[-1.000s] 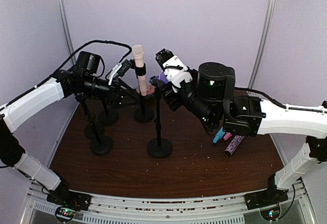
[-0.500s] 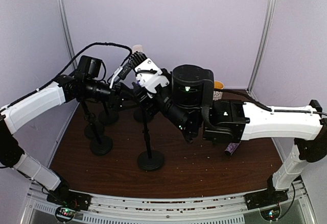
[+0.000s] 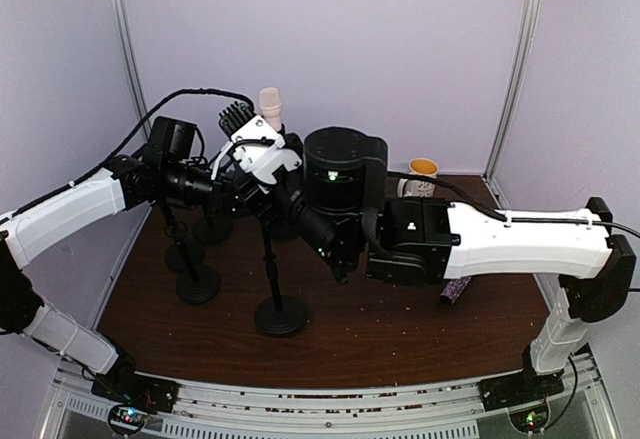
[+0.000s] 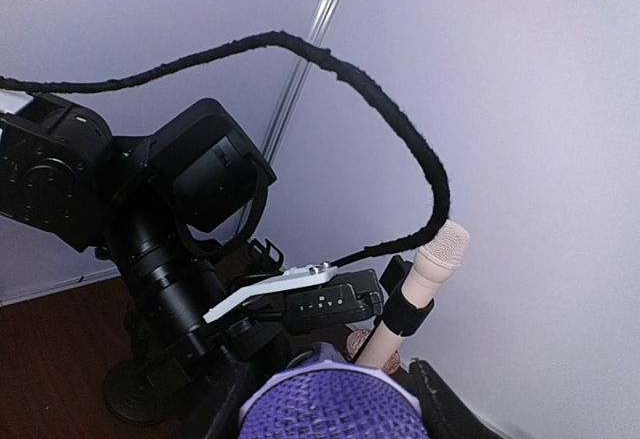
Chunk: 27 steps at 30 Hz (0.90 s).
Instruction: Remove the microphone from the stand
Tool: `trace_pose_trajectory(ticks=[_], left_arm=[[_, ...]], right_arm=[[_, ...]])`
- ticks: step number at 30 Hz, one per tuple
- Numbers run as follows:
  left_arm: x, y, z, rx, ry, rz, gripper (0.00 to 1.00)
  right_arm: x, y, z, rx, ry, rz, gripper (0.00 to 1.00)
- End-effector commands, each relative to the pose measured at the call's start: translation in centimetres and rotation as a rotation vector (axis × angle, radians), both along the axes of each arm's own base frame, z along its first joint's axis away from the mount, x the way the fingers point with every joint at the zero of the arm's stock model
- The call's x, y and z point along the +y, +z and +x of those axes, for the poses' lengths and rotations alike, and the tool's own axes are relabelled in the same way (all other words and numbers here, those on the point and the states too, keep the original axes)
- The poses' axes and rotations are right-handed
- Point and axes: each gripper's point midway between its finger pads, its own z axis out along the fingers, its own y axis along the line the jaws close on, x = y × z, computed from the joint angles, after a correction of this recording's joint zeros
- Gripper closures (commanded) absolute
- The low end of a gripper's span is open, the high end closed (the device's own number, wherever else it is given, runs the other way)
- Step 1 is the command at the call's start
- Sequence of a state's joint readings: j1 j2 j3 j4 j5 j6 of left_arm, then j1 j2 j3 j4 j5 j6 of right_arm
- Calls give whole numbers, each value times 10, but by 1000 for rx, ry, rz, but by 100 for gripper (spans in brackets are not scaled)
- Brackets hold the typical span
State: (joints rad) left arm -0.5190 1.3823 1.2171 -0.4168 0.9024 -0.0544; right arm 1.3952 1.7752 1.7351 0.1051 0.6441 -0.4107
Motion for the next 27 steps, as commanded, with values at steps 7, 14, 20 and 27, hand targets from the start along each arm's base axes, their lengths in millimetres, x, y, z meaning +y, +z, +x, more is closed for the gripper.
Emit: trace_pose_trajectory(ticks=[7, 14, 20, 27], left_arm=[[2, 18, -2, -35, -16, -57, 100], [13, 20, 19, -23, 52, -65, 100], [22, 10, 38, -5, 112, -40, 100], [34, 3, 55, -20, 168, -10, 100]], right_arm=[[-18, 55, -19, -121, -4, 123, 100], [-29, 66, -46, -199, 12, 105, 100], [-36, 76, -68, -243, 25, 96, 100], [-47, 83, -89, -257, 39, 101, 100]])
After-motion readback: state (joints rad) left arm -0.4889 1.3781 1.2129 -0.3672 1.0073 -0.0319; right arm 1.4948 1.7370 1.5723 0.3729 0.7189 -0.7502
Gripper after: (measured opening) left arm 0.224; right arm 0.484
